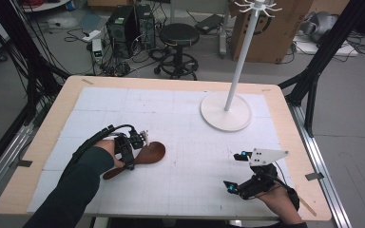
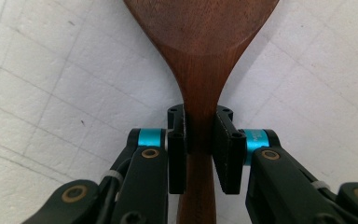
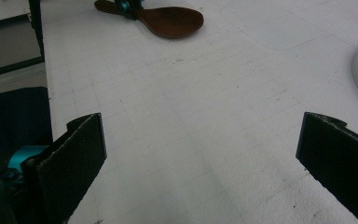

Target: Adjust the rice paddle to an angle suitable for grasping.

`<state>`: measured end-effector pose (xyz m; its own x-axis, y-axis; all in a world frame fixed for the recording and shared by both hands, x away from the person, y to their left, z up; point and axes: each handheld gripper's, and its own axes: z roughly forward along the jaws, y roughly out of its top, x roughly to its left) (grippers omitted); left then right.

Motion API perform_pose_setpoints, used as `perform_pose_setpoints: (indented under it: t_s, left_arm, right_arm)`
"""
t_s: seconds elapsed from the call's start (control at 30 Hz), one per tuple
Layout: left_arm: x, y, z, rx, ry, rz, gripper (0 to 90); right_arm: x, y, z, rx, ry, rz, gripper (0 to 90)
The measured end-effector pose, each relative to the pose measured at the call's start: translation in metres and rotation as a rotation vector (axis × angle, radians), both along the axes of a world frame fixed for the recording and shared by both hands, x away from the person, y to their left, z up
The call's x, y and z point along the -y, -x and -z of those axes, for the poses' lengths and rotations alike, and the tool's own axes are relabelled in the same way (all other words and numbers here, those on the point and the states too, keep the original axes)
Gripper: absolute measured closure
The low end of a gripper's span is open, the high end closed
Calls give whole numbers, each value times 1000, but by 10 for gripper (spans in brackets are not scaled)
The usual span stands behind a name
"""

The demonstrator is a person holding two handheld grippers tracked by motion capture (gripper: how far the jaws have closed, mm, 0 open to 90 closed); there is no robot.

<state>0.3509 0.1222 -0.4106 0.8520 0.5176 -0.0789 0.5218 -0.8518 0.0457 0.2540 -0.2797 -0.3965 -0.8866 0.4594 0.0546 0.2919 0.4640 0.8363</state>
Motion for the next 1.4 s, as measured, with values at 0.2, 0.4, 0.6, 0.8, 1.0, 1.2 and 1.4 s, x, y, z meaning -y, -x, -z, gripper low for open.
perform_pose_setpoints:
  t_s: [0.2,0.4,0.6,0.8,1.0,1.2,1.4]
  left_arm:
    - [0,1,0,9,3,14,775]
    - [-3,-1,0,-3,18,13,777]
    - [-3,0,0,2,19,27,785]
    - [-8,0,-3,21,58,49,787]
    - [-7,5,-13,52,124,87,786]
    - [7,14,-21,67,121,165,786]
    - [31,21,-29,71,106,244,785]
  right_arm:
    - [-2,0,1,-7,5,-4,4]
    - [-3,0,1,-11,8,-4,4]
    - [-3,0,2,-16,13,-5,4]
    - [-2,-1,2,-17,12,-2,4]
    - [-1,-1,2,-14,10,2,4]
    - [-2,-1,1,-13,9,-4,4]
    - [-2,-2,1,-15,6,-9,4]
